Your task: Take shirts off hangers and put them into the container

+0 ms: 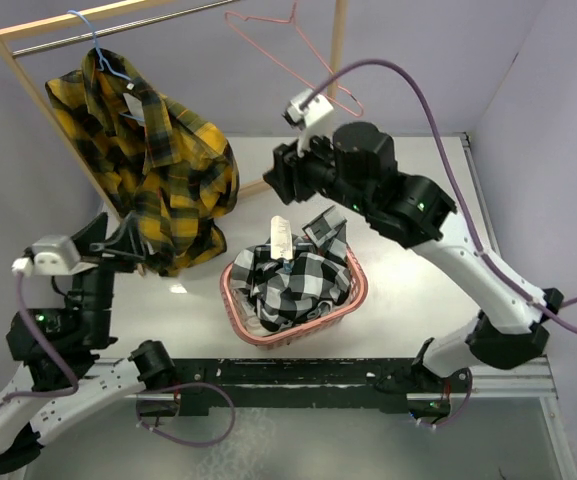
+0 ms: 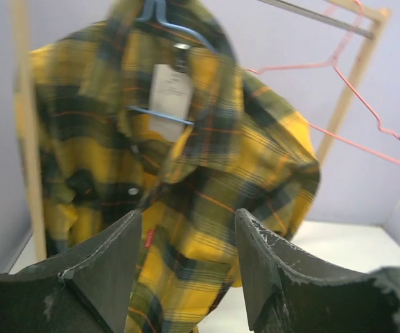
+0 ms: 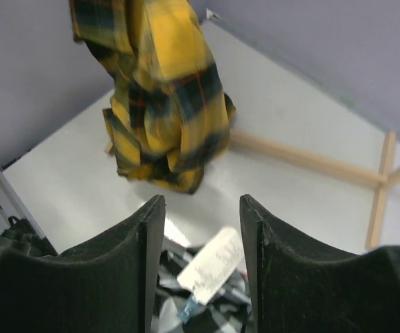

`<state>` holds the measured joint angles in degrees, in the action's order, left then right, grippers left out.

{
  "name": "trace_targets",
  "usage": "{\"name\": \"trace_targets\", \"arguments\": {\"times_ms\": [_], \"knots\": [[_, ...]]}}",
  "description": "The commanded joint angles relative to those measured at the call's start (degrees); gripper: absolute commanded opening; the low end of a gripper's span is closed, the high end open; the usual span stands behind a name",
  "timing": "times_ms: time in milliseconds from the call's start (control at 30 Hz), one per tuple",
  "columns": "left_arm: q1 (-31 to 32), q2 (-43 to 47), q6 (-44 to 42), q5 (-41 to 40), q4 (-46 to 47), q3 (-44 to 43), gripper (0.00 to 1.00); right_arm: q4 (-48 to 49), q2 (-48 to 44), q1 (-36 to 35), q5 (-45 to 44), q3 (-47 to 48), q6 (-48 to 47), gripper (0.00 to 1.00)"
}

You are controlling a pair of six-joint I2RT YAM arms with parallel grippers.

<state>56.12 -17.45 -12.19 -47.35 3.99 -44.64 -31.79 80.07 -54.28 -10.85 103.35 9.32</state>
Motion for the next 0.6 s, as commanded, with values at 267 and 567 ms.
{"name": "trace_targets", "arguments": {"times_ms": [267, 567], "knots": [[-6.3, -3.1, 9.2, -4.4, -13.2, -0.8, 0.59, -0.8, 29.4, 4.2, 19.6, 45.8, -9.3, 0.51], [-7.1, -2.1, 6.9, -3.7, -11.0, 1.3, 0.6, 7.5, 32.0, 6.9, 28.0, 44.0, -6.3, 0.52]]}}
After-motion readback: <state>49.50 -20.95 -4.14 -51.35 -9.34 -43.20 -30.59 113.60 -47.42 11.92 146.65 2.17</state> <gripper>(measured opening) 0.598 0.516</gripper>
